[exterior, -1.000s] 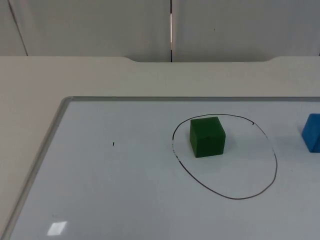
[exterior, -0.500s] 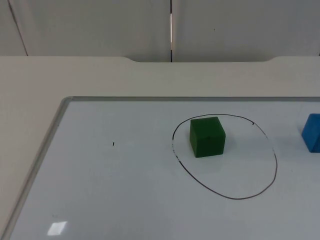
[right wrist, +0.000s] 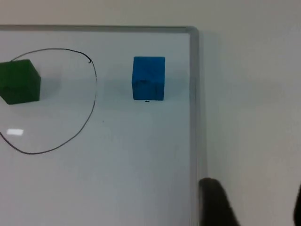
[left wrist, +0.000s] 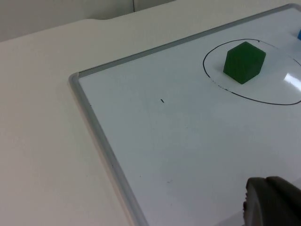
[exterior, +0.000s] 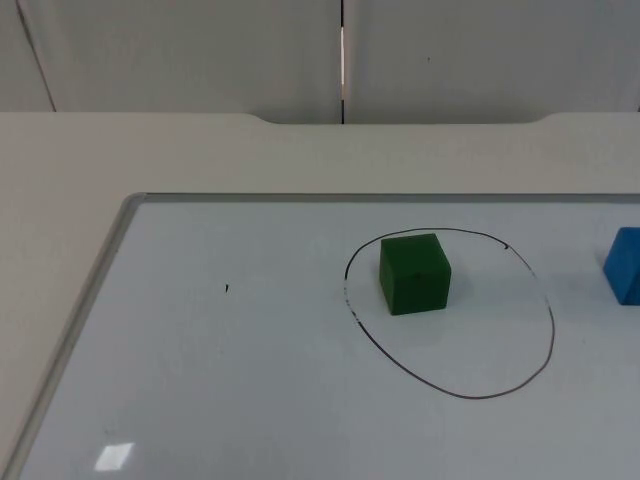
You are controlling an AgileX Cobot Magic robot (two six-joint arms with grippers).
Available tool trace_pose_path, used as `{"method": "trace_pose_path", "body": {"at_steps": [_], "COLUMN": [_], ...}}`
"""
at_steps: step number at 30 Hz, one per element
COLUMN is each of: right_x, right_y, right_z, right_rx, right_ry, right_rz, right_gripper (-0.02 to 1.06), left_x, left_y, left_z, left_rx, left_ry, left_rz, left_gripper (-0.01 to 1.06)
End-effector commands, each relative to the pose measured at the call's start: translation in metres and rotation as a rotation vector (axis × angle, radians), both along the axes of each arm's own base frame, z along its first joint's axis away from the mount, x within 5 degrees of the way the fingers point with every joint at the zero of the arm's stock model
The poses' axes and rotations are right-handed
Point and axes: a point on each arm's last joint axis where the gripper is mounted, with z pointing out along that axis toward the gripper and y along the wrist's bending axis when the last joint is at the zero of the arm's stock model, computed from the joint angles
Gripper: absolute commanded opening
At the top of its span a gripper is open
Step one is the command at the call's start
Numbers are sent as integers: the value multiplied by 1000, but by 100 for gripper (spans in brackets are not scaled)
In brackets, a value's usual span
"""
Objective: Push the two cubes into the marked area.
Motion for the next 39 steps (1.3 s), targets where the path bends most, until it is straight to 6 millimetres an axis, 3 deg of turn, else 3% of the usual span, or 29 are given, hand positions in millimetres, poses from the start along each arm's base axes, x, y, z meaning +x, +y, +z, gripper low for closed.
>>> {"method": "trace_pose_path", "body": {"at_steps": [1,2,4,8,15,20,22,26,28,34,39], "right_x": [9,17,20,50,85,128,133,170,177,208,237], "right_y": [-1,0,0,-1,-7,-8,-7,-5,-4,-1,3], "right_z": [4,6,6,3,-9,-16,-16,-23,-25,-43,-72], "right_rx": [-9,-9,-7,-11,-58,-82,-84,-97,-100,-115,-119], "right_ry": [0,-2,-3,15,113,231,241,311,321,350,405], "right_rz": [-14,-12,-13,-53,-152,-189,-189,-184,-180,-139,-117], "right_gripper": [27,17,14,2,2,2,2,2,2,2,2], "left_x": [0,0,0,0,0,0,0,0,0,0,0], "left_y": [0,0,0,0,0,0,0,0,0,0,0], "left_z": [-1,-1,-1,-1,-1,-1,-1,-1,-1,-1,-1], "left_rx": [-1,-1,-1,-1,-1,-1,-1,-1,-1,-1,-1], "left_ry": [-2,-2,-2,-2,-2,-2,-2,-2,-2,-2,-2], "left_rz": [-1,-1,-1,-1,-1,-1,-1,-1,-1,-1,-1], "left_gripper": [0,0,0,0,0,0,0,0,0,0,0]}}
